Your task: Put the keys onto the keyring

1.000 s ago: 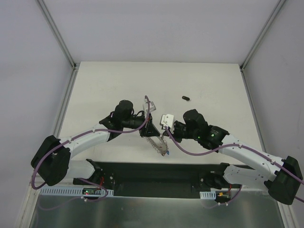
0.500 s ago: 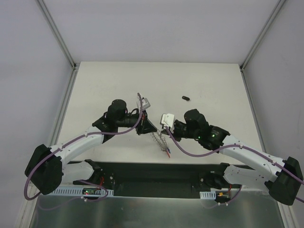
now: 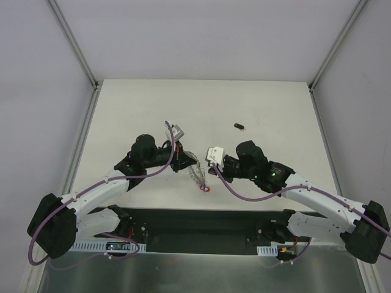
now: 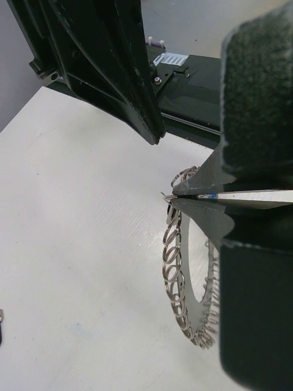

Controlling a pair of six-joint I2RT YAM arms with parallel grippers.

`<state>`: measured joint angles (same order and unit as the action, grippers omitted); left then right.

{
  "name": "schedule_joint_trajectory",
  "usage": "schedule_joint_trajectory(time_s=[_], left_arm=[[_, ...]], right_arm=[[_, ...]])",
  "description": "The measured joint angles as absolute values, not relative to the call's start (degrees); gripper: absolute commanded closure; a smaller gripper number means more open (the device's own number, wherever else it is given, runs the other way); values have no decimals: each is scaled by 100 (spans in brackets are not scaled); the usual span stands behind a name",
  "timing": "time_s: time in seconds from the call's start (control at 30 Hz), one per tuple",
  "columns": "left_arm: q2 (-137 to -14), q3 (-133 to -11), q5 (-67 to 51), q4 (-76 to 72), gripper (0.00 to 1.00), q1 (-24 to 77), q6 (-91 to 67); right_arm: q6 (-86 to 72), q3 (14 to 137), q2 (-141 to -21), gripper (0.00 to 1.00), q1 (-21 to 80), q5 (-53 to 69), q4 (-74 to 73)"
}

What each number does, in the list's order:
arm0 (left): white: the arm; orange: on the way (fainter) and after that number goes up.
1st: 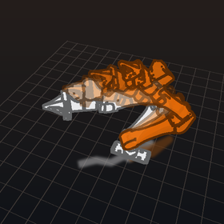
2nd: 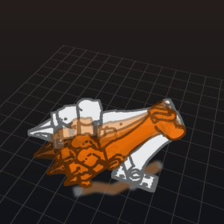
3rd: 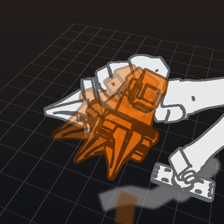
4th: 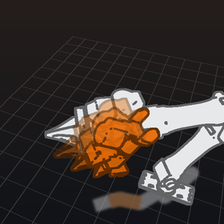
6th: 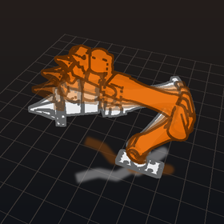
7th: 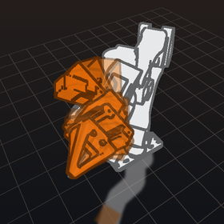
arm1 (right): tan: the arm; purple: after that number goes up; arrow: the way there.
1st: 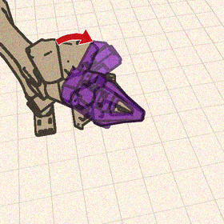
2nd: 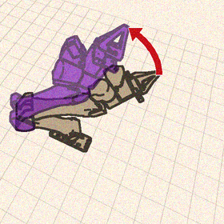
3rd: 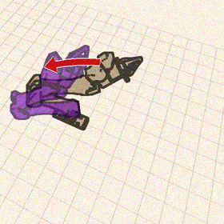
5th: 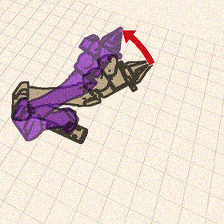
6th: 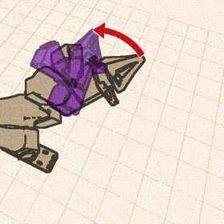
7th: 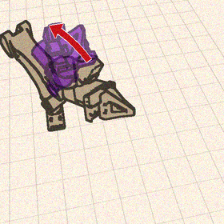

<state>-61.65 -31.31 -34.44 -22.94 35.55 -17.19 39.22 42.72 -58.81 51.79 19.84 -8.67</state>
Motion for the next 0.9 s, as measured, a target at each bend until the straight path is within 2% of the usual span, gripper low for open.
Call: schedule_joint_trajectory(time_s=[0.03, 0.2, 0.9], left_arm=[[-6165, -3124, -3446, -2340, 100, 3555, -1726], [-6184, -3122, -3601, -2536, 100, 3555, -1726], [-6554, -3138, -4303, -2724, 100, 3645, -1717]], right_arm=[[3898, 4250, -5878, 77, 5179, 1966, -794], [3684, 4084, -5865, 67, 5072, 1933, -447], [3142, 3728, -5732, 67, 4700, 2327, 438]])
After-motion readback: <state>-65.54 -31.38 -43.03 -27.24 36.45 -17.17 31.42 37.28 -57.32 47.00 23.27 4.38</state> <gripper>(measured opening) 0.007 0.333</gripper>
